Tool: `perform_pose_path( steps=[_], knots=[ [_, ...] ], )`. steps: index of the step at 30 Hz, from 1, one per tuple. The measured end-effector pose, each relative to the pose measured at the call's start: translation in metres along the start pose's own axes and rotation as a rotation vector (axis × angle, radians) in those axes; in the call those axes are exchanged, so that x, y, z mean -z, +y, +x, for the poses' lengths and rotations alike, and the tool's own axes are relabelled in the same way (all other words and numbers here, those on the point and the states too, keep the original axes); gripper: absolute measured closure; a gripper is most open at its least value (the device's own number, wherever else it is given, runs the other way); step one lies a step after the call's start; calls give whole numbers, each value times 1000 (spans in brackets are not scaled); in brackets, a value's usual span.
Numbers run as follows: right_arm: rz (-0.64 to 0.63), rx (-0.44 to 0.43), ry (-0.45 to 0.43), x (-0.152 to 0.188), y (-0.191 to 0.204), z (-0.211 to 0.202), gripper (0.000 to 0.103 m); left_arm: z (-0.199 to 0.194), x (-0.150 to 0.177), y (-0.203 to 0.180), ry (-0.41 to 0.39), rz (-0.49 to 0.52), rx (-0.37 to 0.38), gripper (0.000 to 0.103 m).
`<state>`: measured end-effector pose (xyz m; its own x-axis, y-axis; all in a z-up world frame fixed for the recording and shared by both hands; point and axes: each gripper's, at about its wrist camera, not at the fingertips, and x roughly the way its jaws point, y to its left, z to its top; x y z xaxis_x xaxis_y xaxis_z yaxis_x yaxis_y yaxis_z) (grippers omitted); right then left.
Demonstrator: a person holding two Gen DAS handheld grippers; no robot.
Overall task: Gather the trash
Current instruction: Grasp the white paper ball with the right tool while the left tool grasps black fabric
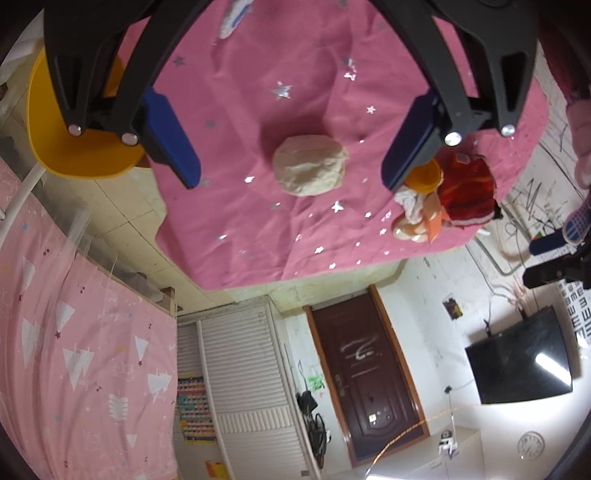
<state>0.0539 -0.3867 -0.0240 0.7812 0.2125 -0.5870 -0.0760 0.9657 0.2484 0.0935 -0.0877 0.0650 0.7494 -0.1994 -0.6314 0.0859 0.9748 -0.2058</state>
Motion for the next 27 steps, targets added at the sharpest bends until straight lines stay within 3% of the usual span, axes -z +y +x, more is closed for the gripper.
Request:
perform_pose_path(
  steps=[12,18,24,26,27],
  knots=[
    [-62,7,84,-4,33,32,6,36,-4,100,73,-152,-111,21],
    [-64,14,111,-2,36,45,6,61,8,127,155,-218,-163,21],
    [-52,9,125,-3,34,48,6,73,20,126,211,-207,-122,21],
    [-52,8,132,-3,34,50,6,77,23,118,226,-191,-114,26],
    [-53,8,134,-3,34,50,6,80,25,116,235,-188,-115,42]
  ],
)
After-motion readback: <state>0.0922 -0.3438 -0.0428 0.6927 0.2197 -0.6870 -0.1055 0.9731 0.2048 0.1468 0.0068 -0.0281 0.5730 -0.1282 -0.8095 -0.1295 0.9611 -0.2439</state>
